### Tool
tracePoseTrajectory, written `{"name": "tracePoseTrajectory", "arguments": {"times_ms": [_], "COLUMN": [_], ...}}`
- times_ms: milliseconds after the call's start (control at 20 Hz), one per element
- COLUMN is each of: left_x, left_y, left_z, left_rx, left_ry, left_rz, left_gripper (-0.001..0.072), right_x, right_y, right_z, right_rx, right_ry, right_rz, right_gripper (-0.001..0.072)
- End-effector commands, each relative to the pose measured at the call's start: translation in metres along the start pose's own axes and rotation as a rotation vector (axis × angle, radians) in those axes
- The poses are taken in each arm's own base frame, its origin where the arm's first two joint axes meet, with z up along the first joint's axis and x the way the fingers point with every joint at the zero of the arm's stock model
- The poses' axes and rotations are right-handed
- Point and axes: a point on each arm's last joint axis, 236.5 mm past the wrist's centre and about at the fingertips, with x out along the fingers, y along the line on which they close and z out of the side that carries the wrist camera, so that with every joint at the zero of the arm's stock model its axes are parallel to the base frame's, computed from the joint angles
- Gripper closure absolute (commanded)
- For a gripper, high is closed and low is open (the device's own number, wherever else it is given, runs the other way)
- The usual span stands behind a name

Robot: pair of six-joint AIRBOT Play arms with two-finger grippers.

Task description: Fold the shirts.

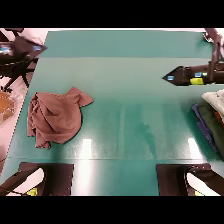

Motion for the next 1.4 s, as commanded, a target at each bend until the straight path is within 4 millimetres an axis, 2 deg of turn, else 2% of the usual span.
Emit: {"name": "tracePoseTrajectory", "arguments": {"times_ms": [0, 50, 150, 250, 350, 450, 700, 900, 1000, 1150, 1250, 1350], "left_x": [-0.069, -0.088, -0.112, -0.117, -0.117, -0.117, -0.115, -0.114, -0.114, -0.114, -0.113, -0.113], "left_y": [0.077, 0.095, 0.106, 0.109, 0.109, 0.109, 0.108, 0.107, 0.107, 0.106, 0.106, 0.104], "left_z": [-0.028, -0.033, -0.032, -0.034, -0.035, -0.034, -0.03, -0.028, -0.028, -0.028, -0.028, -0.026], "left_rx": [-0.017, -0.067, -0.056, -0.047, -0.05, -0.05, -0.049, -0.058, -0.081, -0.083, -0.084, -0.085], "left_ry": [0.142, 0.145, 0.126, 0.133, 0.136, 0.134, 0.114, 0.104, 0.096, 0.095, 0.094, 0.088], "left_rz": [0.318, 0.415, 0.512, 0.538, 0.537, 0.537, 0.532, 0.524, 0.526, 0.525, 0.521, 0.514], "left_gripper": [0.0464, 0.0404, 0.0401, 0.0401, 0.0401, 0.0403, 0.0404, 0.0404, 0.0404, 0.0404, 0.0404, 0.0404], "right_x": [0.028, 0.05, 0.098, 0.144, 0.182, 0.21, 0.262, 0.293, 0.309, 0.334, 0.342, 0.345], "right_y": [0.075, 0.084, 0.1, 0.11, 0.121, 0.144, 0.187, 0.2, 0.2, 0.184, 0.173, 0.174], "right_z": [-0.018, -0.03, -0.055, -0.085, -0.116, -0.138, -0.153, -0.173, -0.179, -0.181, -0.186, -0.195], "right_rx": [0.018, 0.009, 0.007, 0.011, 0.006, 0.014, 0.141, 0.168, 0.22, 0.218, 0.217, 0.226], "right_ry": [0.095, 0.154, 0.25, 0.345, 0.454, 0.523, 0.577, 0.629, 0.621, 0.554, 0.544, 0.561], "right_rz": [0.256, 0.284, 0.309, 0.316, 0.326, 0.397, 0.532, 0.539, 0.5, 0.381, 0.306, 0.295], "right_gripper": [0.0373, 0.0374, 0.0374, 0.0348, 0.0139, 0.0133, 0.0135, 0.0136, 0.0136, 0.0135, 0.0135, 0.0133]}}
